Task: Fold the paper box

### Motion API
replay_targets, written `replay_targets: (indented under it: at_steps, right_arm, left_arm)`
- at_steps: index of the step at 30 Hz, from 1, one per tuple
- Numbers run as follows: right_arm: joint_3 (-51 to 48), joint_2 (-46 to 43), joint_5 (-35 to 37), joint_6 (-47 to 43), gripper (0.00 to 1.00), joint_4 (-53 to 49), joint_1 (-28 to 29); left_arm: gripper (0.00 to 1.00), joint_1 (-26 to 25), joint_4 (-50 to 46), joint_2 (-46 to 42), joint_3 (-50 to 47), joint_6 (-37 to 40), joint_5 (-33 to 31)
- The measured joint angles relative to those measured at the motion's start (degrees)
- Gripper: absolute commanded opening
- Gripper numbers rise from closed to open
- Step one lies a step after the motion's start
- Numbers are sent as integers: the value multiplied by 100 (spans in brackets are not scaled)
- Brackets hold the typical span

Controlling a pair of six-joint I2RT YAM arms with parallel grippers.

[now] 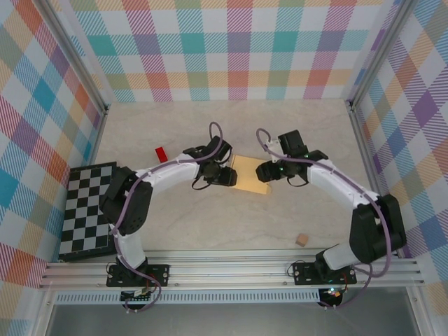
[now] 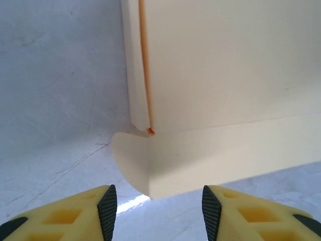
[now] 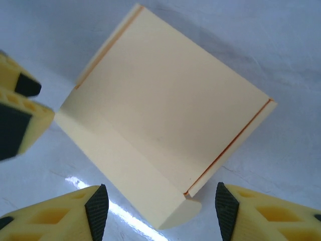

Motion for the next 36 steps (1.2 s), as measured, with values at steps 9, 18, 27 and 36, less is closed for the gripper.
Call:
replay_targets:
  at_steps: [9, 18, 27, 36]
  right_arm:
    - [-1751, -785, 717, -3799, 60, 1941, 1484]
    - [-2415, 872, 2791, -5705, 53, 4374, 2358]
    - [-2472, 1440, 3779, -6627, 49, 6137, 2496]
    - [-2472, 2024, 4205, -7027, 34, 6929, 2503]
  left_arm:
    - [52, 791, 140, -1032, -446, -92, -109]
    - [53, 953, 216, -1220, -1106, -251, -173]
    - [53, 988, 319, -1360, -1270, -273, -168]
    - [52, 990, 393, -1360, -1272, -293, -76]
